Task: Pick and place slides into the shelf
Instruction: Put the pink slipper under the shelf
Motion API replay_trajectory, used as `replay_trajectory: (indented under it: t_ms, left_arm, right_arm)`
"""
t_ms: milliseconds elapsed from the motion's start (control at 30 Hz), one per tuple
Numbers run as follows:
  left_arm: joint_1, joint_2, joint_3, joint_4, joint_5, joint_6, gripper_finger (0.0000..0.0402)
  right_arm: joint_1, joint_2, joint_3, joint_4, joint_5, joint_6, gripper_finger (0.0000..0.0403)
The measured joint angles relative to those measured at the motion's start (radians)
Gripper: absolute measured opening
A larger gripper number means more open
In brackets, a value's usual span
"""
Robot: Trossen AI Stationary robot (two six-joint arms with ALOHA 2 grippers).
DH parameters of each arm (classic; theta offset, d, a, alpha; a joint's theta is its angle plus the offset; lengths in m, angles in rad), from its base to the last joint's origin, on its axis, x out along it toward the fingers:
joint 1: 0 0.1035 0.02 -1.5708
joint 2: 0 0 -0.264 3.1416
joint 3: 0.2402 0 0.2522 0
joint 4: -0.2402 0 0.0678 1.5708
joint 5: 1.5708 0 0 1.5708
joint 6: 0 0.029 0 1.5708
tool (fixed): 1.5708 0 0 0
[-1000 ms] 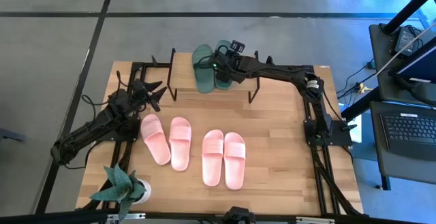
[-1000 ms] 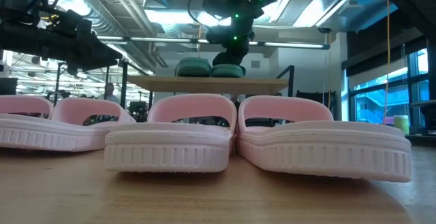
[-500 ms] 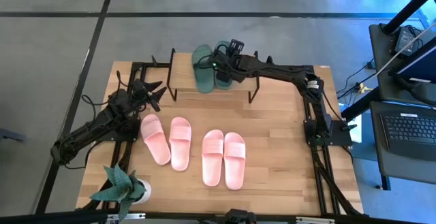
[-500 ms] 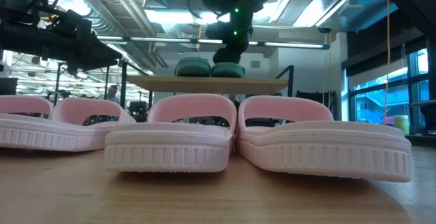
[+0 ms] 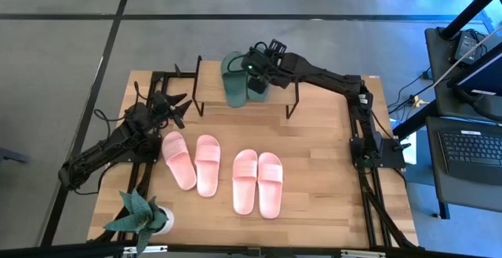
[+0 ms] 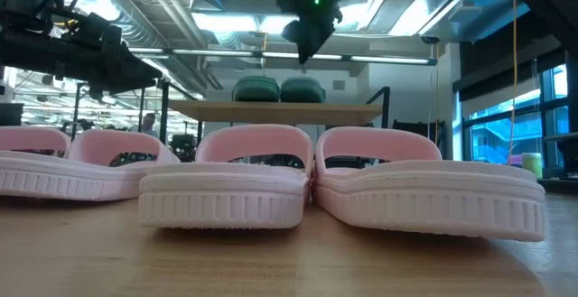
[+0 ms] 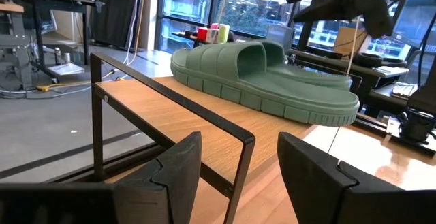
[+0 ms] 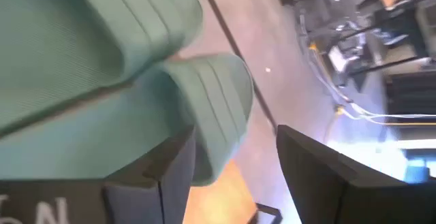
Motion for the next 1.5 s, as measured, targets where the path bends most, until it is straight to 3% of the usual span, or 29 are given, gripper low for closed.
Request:
replay_trajectory:
  t_ms: [367,800,1167,1267,1500]
  left_arm:
    - [0.000,0.000,0.000,0.000,0.000,0.000,0.0186]
    - [0.000,0.000,0.000,0.000,0.000,0.000,0.0186]
    - [0.000,0.000,0.000,0.000,0.005,0.000,0.0186]
    - [0.000,0.000,0.000,0.000,0.007,0.000,0.0186]
    - [0.000,0.000,0.000,0.000,0.007,0.000,0.0186]
  right_arm:
    - [0.022,0.000,0.128,-0.124,-0.005,0.059,0.0206]
    - [0.280,-0.049,0.122,-0.436,-0.017,0.201,0.0206]
    - [0.537,-0.049,-0.076,-0.487,-0.023,0.350,0.0206]
    - [0.592,-0.048,-0.175,-0.473,-0.080,0.406,0.0206]
    - [0.709,-0.048,-0.407,-0.275,-0.191,0.554,0.0206]
